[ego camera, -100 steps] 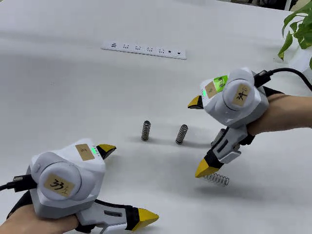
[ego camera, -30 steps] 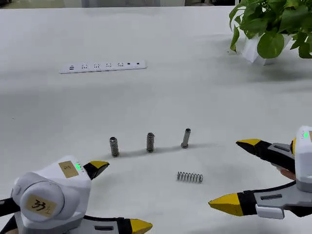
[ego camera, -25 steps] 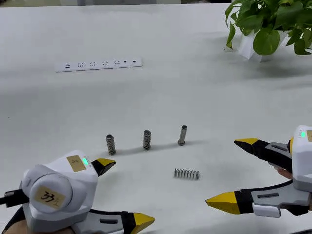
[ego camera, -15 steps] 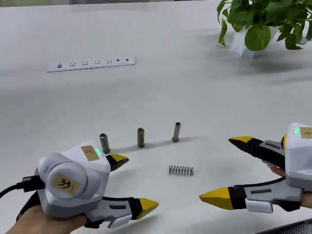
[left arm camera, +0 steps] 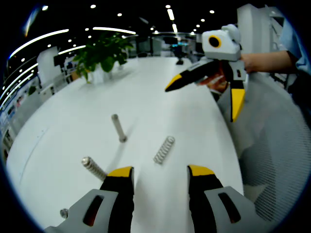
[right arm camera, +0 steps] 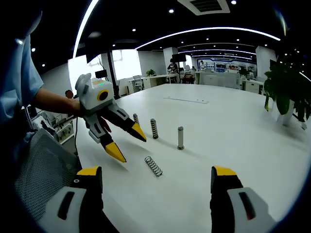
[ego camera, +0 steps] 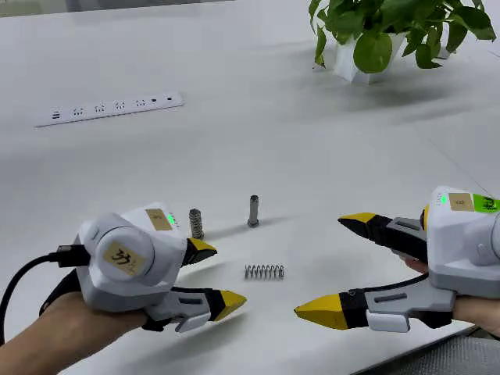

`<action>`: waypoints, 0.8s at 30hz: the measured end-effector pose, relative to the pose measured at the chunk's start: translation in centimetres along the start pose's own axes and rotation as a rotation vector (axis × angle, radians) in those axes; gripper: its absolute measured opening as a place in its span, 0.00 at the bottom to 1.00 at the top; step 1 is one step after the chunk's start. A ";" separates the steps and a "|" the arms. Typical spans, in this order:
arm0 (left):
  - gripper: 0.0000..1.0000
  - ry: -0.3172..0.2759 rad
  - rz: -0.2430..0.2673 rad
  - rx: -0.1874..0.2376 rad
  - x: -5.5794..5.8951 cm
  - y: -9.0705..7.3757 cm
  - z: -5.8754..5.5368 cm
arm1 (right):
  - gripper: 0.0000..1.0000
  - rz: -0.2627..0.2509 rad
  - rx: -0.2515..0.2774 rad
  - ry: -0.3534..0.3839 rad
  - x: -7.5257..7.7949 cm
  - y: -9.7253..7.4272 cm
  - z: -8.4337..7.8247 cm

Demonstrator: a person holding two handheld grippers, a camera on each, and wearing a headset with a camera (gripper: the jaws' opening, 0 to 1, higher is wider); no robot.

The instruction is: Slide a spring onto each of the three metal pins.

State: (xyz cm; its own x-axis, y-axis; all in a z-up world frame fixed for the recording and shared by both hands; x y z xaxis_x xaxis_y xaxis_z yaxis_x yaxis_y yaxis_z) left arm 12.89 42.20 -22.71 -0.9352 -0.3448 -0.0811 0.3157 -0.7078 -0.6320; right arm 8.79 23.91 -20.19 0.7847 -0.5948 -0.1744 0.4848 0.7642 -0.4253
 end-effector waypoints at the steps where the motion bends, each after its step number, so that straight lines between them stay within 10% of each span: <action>1: 0.43 0.015 -0.009 -0.011 -0.1 0.2 0.2 | 0.94 -0.005 0.001 0.001 0.1 0.0 -0.1; 24: 0.25 0.124 -0.107 -0.119 -0.2 3.7 1.3 | 0.91 0.023 -0.018 -0.016 -0.4 0.7 -0.3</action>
State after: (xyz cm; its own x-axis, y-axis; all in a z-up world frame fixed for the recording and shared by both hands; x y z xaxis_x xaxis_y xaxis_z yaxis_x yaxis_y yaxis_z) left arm 14.49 38.83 -24.01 -0.9773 -0.1878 -0.0979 0.1990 -0.6556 -0.7284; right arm 8.76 24.61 -20.66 0.8015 -0.5731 -0.1705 0.4598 0.7730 -0.4370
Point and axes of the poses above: the centre of the closed fingertips' face, and the gripper's own axes: y roughly forward along the fingers, x roughly to its right, z roughly out of its top, the point moved 7 cm from there along -y, roughly backward along the fingers, and after that the axes turned 6 degrees about z, right-handed, at the moved point
